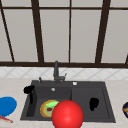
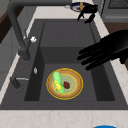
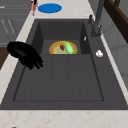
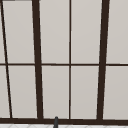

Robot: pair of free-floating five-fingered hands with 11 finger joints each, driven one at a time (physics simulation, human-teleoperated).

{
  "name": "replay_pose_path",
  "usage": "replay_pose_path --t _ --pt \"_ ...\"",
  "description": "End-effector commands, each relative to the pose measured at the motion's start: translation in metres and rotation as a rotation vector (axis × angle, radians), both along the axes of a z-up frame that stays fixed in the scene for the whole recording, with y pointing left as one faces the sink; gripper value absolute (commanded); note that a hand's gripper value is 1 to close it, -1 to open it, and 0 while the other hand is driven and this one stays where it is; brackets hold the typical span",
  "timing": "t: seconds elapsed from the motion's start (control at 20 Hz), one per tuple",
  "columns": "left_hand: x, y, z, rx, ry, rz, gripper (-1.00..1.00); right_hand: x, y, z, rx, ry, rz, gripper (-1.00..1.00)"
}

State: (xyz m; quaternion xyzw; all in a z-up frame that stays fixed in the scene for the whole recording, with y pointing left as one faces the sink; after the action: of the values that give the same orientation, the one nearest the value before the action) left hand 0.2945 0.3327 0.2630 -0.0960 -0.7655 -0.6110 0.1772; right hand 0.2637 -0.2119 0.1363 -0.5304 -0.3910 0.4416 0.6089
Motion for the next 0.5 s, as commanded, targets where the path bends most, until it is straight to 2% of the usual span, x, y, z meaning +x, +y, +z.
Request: replay_pose_path --t 0.0,0.25,0.45 --pt "-0.010 0.013 0.011 0.060 0.080 0.000 -1.00 0.000 0.000 0.000 0.000 0.000 0.000 0.00" --pt "-0.025 0.031 0.022 0.053 0.136 -0.008 -1.00 0.000 0.000 0.000 0.000 0.000 0.000 0.00" --pt "-0.036 0.047 0.030 0.065 0.180 -0.016 -1.00 0.000 0.000 0.000 0.000 0.000 0.000 0.00"
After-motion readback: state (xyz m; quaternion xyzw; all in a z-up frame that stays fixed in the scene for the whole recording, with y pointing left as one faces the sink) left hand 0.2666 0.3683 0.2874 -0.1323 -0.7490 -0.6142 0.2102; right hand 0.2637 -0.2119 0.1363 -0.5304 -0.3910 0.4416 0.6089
